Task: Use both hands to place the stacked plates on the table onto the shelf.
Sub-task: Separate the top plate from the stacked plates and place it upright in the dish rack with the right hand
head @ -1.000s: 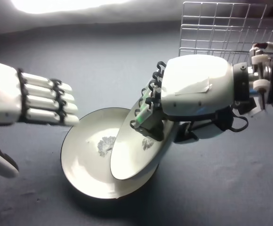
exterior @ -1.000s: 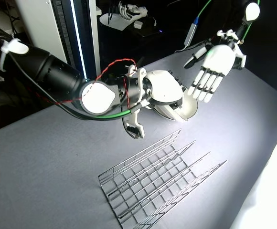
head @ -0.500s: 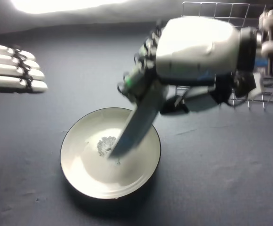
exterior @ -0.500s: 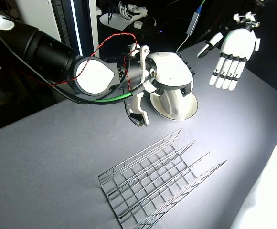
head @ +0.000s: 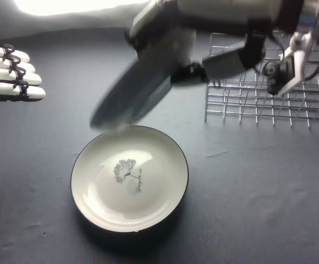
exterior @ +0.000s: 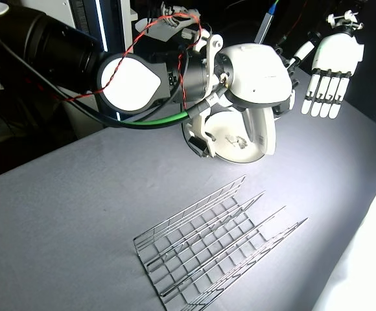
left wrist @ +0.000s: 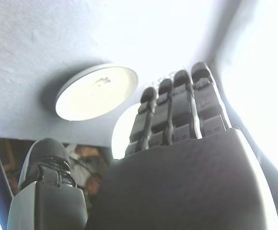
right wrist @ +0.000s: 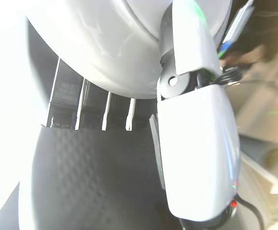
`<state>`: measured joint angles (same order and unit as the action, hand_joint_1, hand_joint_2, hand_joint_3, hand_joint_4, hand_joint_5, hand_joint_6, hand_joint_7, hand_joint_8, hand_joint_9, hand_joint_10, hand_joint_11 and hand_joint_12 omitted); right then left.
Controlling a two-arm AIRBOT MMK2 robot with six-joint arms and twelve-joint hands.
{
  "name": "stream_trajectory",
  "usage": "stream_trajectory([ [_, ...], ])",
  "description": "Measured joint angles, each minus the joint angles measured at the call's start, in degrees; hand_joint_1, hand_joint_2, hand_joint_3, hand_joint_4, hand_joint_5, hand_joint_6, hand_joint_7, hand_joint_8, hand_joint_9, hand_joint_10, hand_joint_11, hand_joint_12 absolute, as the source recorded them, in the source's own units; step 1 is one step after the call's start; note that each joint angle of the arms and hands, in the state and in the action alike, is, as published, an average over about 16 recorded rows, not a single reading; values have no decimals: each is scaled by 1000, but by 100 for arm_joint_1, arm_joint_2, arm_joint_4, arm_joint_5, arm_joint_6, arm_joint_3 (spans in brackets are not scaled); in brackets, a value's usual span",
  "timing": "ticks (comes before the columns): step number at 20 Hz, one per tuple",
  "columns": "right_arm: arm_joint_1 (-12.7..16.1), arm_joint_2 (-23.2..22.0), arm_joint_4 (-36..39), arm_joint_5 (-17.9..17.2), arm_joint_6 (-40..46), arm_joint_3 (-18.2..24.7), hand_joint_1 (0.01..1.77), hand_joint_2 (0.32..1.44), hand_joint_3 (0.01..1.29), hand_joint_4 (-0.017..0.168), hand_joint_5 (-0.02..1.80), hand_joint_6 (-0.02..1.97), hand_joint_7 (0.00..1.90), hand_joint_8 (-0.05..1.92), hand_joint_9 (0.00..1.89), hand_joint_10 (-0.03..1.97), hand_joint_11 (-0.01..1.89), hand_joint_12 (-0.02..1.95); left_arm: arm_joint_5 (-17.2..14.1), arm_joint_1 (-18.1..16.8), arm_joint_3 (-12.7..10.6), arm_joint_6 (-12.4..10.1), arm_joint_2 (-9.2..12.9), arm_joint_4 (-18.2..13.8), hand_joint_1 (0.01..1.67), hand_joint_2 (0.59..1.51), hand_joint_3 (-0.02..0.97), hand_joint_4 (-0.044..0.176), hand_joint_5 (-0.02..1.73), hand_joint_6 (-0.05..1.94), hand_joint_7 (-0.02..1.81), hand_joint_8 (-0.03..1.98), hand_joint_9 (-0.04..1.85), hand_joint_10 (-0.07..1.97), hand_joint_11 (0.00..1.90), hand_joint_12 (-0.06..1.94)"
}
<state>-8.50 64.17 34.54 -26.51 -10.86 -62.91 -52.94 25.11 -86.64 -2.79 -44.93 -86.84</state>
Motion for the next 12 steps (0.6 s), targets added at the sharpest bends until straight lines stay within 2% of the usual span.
stream_trajectory([
  [6,432,-12,-1080,857,7,24,1389,1008,10,-3,848,1257,971,790,994,1094,832,1389,-138,2,-116,221,-52,47,15,1088,3,0,21,6,15,9,21,9,19,19],
  [12,789,11,-2106,1676,-6,-86,1407,1008,9,-4,859,1212,986,744,1009,1045,831,1403,-261,11,-248,333,-131,82,15,1088,3,-1,22,6,14,9,22,9,19,18],
])
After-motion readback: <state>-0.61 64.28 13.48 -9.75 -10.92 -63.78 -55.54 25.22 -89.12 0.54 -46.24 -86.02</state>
